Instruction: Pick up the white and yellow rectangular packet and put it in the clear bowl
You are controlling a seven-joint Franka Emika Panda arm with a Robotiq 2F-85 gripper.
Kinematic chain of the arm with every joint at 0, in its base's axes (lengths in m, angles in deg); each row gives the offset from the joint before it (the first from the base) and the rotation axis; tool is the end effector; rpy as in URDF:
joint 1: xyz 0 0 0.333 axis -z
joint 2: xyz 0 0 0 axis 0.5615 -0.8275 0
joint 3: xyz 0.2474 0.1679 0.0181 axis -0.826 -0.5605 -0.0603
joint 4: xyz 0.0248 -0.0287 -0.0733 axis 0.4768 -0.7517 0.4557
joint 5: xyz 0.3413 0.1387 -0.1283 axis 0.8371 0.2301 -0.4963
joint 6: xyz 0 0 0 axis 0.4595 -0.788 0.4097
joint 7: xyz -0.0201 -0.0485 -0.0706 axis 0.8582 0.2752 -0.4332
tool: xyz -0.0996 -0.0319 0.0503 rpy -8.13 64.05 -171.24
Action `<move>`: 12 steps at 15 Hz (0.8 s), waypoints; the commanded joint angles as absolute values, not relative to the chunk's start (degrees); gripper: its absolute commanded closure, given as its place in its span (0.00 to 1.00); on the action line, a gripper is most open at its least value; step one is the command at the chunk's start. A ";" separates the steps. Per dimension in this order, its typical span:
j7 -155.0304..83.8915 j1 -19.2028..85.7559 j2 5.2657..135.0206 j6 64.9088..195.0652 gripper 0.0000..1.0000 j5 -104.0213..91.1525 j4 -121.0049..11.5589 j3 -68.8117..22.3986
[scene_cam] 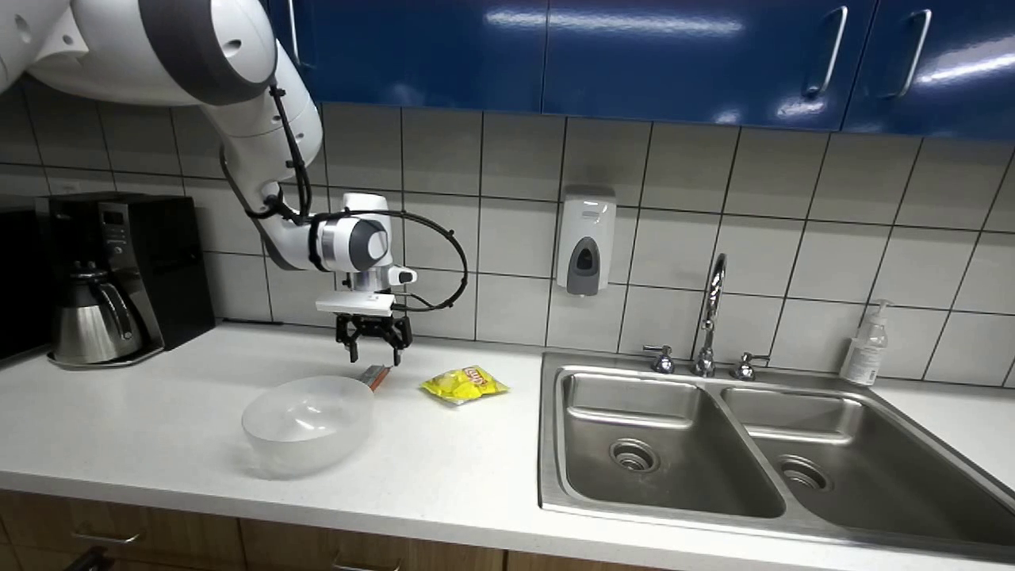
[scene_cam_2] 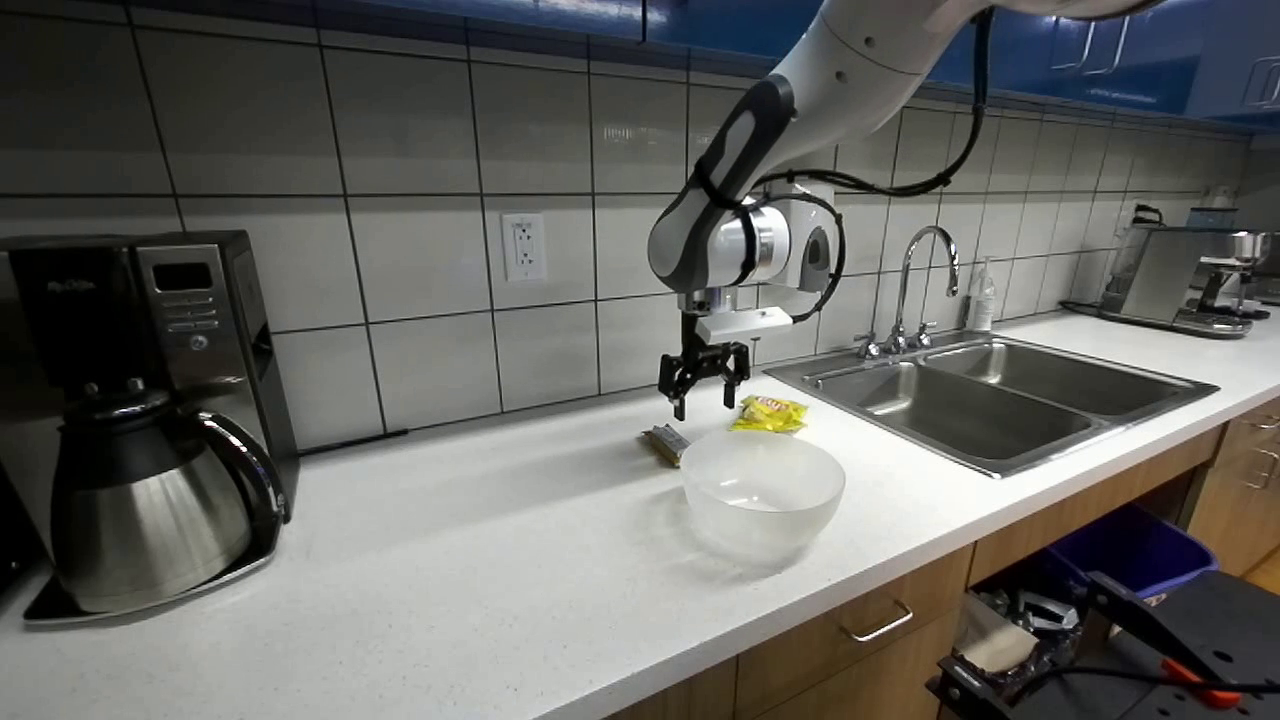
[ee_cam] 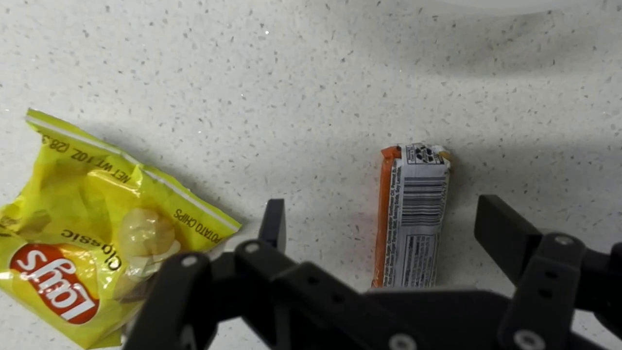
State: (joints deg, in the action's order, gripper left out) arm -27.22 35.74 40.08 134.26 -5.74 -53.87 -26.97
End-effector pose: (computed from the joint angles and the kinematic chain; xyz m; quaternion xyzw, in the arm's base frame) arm 0.6791 -0.0212 0.1359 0.9994 0.0324 0.0060 0.0145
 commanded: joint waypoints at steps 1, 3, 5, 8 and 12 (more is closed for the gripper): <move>-27.41 36.03 36.42 131.83 0.00 -4.79 -48.74 -27.45; -29.22 35.54 34.95 132.38 0.00 -4.37 -47.37 -27.10; -30.52 35.33 33.64 132.50 0.00 -3.65 -45.91 -27.14; -31.87 35.01 31.87 132.45 0.00 -2.84 -43.77 -27.23; -33.01 34.57 29.26 132.45 0.00 -2.06 -40.54 -27.12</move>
